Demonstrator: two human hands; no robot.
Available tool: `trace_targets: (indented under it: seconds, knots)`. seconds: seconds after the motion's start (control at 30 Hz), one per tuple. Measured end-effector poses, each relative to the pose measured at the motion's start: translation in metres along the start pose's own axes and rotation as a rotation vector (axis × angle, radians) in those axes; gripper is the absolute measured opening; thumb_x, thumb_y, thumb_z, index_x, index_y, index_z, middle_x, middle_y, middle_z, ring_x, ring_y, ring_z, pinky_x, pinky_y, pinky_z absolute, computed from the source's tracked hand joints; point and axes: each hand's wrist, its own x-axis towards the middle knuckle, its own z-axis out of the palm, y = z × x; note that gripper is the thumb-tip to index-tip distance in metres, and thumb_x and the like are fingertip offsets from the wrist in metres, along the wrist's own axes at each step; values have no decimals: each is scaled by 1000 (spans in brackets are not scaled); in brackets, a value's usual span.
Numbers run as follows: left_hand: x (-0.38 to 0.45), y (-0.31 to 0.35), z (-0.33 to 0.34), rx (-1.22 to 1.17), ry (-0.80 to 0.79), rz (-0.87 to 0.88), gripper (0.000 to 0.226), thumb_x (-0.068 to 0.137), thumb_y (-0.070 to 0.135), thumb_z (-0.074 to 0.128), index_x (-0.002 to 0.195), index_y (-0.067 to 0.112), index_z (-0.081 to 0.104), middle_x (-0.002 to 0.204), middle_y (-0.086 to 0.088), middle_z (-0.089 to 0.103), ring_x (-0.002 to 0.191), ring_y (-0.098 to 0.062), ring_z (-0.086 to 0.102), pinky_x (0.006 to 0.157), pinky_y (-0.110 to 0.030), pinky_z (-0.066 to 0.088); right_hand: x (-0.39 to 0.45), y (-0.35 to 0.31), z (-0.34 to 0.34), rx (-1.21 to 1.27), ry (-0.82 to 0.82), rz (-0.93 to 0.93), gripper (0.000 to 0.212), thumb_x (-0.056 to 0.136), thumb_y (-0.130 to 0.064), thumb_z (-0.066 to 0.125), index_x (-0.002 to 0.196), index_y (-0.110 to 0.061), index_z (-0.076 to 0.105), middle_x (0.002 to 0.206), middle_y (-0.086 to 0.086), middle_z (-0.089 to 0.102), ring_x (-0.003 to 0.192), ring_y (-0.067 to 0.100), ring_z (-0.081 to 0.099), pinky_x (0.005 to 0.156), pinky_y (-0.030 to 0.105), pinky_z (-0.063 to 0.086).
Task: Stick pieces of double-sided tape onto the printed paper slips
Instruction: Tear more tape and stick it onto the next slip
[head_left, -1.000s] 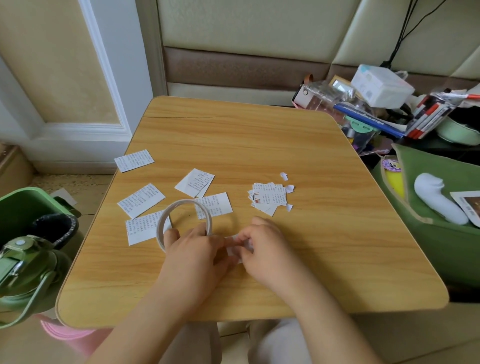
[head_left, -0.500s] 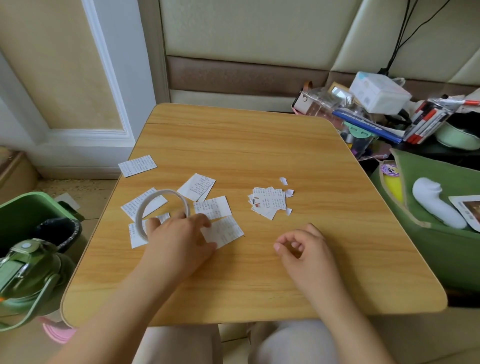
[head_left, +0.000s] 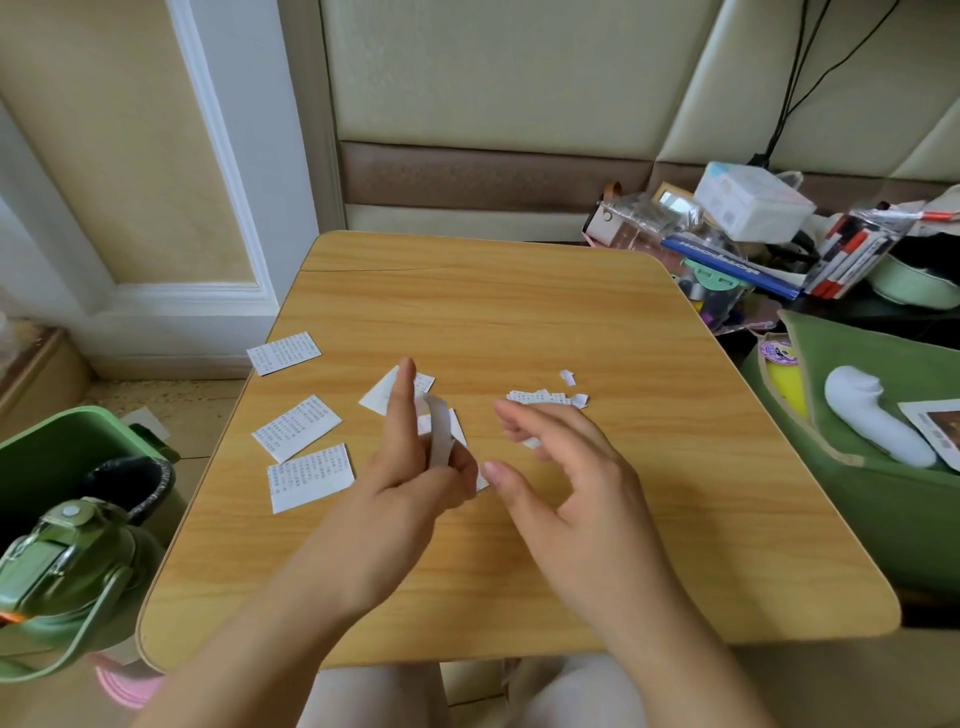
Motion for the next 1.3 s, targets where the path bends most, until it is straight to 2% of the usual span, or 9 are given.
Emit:
trace_targets:
  seconds: [0.1,0.2,0.4,0.6,0.8,0.97,1.13,1.2,1.3]
  knots:
    - [3,-4,1,-92,-7,-49,96,57,7,46,143,41,19,65,3,60,63,-8,55,62,-25,43,3,-9,1,17,-4,-80,34,85,-24,66,119,-18,65,113,-24,54,109,-12,51,91,5,37]
    - [1,-3,4,-142,-36,-39,92,54,4,44,141,31,31,66,0,60,65,-10,53,54,-21,45,3,-12,3,21,-2,-132,35,82,-26,60,115,-14,67,113,-15,58,107,-9,53,92,5,36]
    - [-10,10,12,-142,-69,10,86,59,8,44,141,31,27,74,14,63,73,5,58,66,-7,46,-1,-13,2,-17,81,-184,19,81,-16,61,96,-17,71,109,-9,62,76,2,56,80,13,46]
    - [-13,7,12,53,4,19,59,89,26,54,139,37,26,86,20,67,76,0,55,82,-27,44,-1,-17,-8,156,108,-9,12,76,-9,69,76,-20,66,95,-18,68,84,2,62,78,7,42]
    - [-15,13,13,157,91,-39,11,91,25,56,101,22,59,72,10,72,61,-9,51,60,-19,42,-6,-17,-9,221,126,197,7,80,-27,64,83,-33,62,95,-24,70,93,16,63,85,41,51]
    - [-17,18,17,170,138,-27,16,91,26,57,78,21,65,62,7,68,57,-14,46,57,-28,39,-7,-18,-10,233,116,209,12,80,-29,66,89,-36,62,97,-23,70,90,14,65,85,38,52]
    - [-18,20,18,251,188,8,18,91,23,56,75,18,63,59,6,67,41,-3,39,43,-16,33,-5,-17,-14,234,71,161,41,79,-32,66,112,-47,47,99,-19,70,101,13,64,90,30,48]
    - [-19,21,18,302,190,35,19,91,24,55,75,19,63,60,7,66,37,-1,40,40,-12,30,-4,-16,-15,121,51,90,47,81,-24,65,122,-41,50,103,-18,67,107,10,60,91,24,46]
    - [-20,22,19,337,202,65,20,91,24,56,73,19,62,60,7,66,38,1,43,41,-11,31,-2,-16,-13,-25,44,-16,31,84,-23,61,115,-27,63,109,-17,61,107,0,56,92,13,42]
